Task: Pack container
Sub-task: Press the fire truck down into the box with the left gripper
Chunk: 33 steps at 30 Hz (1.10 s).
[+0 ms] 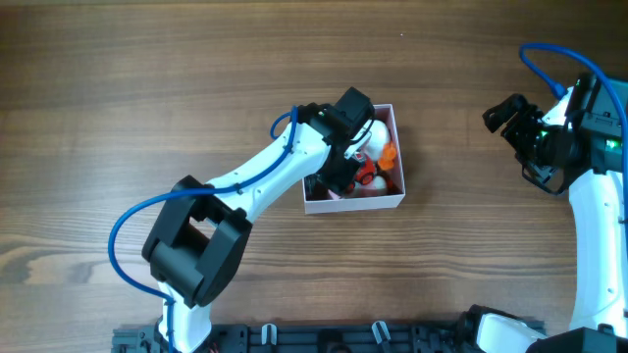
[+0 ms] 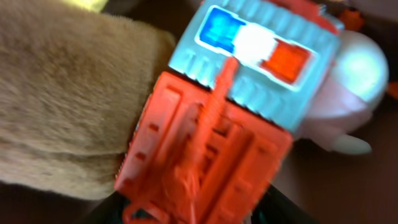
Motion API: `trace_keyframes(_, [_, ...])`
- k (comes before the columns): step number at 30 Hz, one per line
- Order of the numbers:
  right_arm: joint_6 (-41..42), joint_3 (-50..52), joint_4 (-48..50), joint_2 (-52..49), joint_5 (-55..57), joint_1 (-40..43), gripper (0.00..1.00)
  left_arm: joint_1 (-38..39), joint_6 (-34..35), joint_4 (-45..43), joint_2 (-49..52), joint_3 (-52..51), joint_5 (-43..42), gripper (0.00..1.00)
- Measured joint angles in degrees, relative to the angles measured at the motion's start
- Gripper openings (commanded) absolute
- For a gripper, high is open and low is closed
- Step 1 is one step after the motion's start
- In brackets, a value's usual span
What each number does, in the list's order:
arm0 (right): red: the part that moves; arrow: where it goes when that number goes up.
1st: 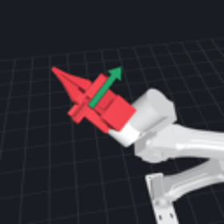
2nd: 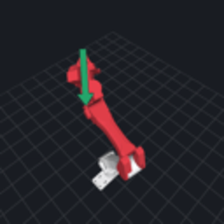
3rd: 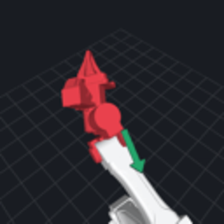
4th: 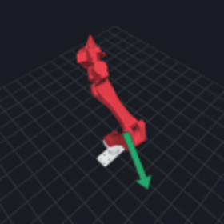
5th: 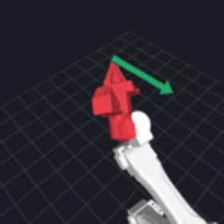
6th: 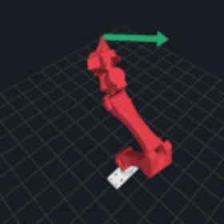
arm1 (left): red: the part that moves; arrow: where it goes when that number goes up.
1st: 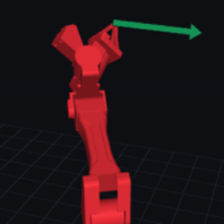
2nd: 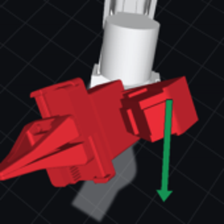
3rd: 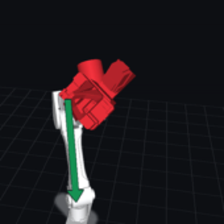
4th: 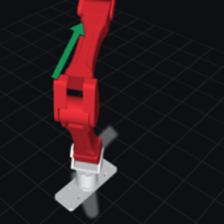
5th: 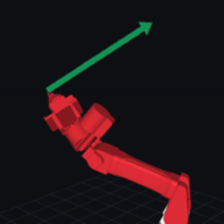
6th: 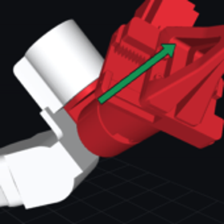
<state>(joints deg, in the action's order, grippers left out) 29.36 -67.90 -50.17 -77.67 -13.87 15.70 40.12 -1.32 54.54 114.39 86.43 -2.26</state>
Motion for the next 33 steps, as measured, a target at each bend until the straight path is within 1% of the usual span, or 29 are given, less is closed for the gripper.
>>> trace_keyframes(1, [0.0,0.0,0.0,0.0,0.0,0.0,0.99,0.0,0.0,-0.17,0.33,0.0,0.04,0.59])
trace_keyframes(4, [0.0,0.0,0.0,0.0,0.0,0.0,1.0,0.02,-0.07,0.37,1.14,0.0,0.26,0.71])
trace_keyframes(6, [0.0,0.0,-0.02,0.0,0.0,0.0,0.99,0.26,0.2,2.93,1.36,0.7,1.44,0.77])
trace_keyframes(9, [0.0,0.0,-0.02,0.0,0.0,0.0,1.0,0.22,0.22,6.71,1.22,3.87,3.72,0.83])
trace_keyframes(13, [0.0,0.0,-0.02,0.0,0.0,0.0,1.0,0.2,0.17,6.86,-2.51,8.72,4.87,0.87])
trace_keyframes(15, [0.0,0.0,-0.02,0.0,0.0,0.0,1.0,0.22,0.17,6.78,-5.55,9.51,5.22,0.85])
trace_keyframes(17, [0.02,0.0,-0.02,0.0,-0.02,0.0,1.0,0.2,0.2,6.38,-7.19,9.68,5.4,0.74])
trace_keyframes(21, [0.0,0.0,0.0,0.0,0.0,0.0,0.99,0.2,0.17,2.78,-7.13,9.77,5.35,0.58])
trace_keyframes(25, [0.02,0.0,0.0,0.0,0.0,0.0,0.99,0.2,0.39,2.4,-1.86,9.42,2.93,0.54])
trace_keyframes(27, [0.02,0.0,0.0,0.0,0.0,0.0,1.0,0.2,0.39,4.79,3.3,8.68,1.29,0.55])
trace_keyframes(33, [0.0,0.0,0.0,0.0,-0.02,0.0,0.99,0.2,0.42,5.27,4.33,8.72,-0.02,0.6])
